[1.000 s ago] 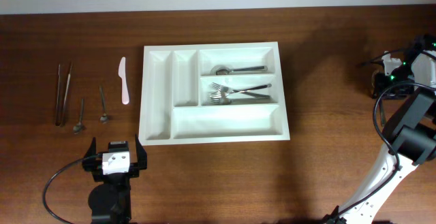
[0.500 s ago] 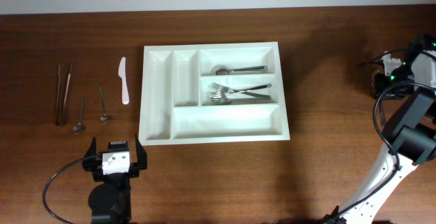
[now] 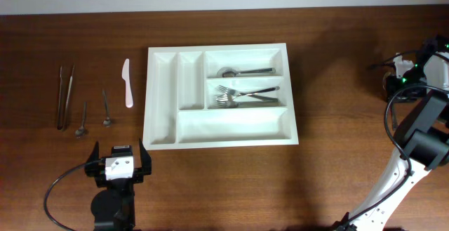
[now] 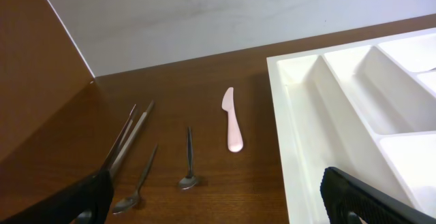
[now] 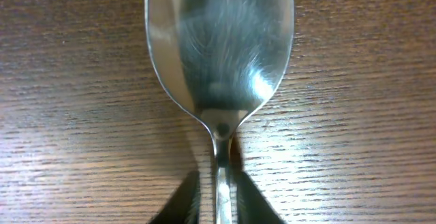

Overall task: Pack container
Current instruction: 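Lower the right gripper onto the spoon's neck and close, then lift the second spoon with the right gripper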

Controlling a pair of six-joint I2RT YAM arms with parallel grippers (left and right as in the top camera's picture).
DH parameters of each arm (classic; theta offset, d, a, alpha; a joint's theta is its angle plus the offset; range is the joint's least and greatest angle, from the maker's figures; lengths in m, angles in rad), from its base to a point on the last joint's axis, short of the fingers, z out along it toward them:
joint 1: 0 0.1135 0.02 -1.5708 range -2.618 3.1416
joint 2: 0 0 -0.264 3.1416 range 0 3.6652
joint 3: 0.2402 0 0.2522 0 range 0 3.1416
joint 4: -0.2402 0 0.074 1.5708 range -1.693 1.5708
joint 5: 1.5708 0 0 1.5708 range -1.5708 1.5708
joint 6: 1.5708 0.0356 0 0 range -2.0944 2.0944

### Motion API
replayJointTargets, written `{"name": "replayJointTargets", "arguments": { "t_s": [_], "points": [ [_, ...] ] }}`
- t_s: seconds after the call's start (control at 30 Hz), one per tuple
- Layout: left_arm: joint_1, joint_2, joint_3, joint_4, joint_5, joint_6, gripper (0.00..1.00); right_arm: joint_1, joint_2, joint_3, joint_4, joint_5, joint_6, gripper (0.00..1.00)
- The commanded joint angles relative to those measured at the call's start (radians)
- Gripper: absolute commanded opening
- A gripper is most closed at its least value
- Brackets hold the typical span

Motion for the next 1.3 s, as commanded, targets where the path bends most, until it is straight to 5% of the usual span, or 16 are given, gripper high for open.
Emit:
{"name": "replayJointTargets", "arguments": {
  "t_s": [0.0,0.53,1.03,1.07,1.13,1.27],
  "points": [
    [-0.005,-0.008,-0.006,0.003,0.01,0.008,0.99,-0.007,0.019,-0.01,0.004,0.01,-0.003,0.13],
    [-0.005,-0.008,-0.006,0.003,0.01,0.008,0.99,-0.005,0.018,0.017,-0.007,0.01,-0.003,0.09],
    [-0.005,-0.008,-0.006,0.003,0.01,0.008,0.99,0.103,0.018,0.34,-0.151,0.022,-0.044,0.1],
    [-0.005,-0.008,-0.006,0.003,0.01,0.008,0.99,0.111,0.018,0.353,-0.152,0.029,-0.044,0.12],
    [-0.005,-0.008,-0.006,0.003,0.01,0.008,0.99,0.113,0.018,0.36,-0.152,0.037,-0.044,0.32],
    [-0.005,-0.008,-0.006,0.003,0.01,0.008,0.99,0.086,0.018,0.359,-0.153,0.036,-0.002,0.32]
  ]
}}
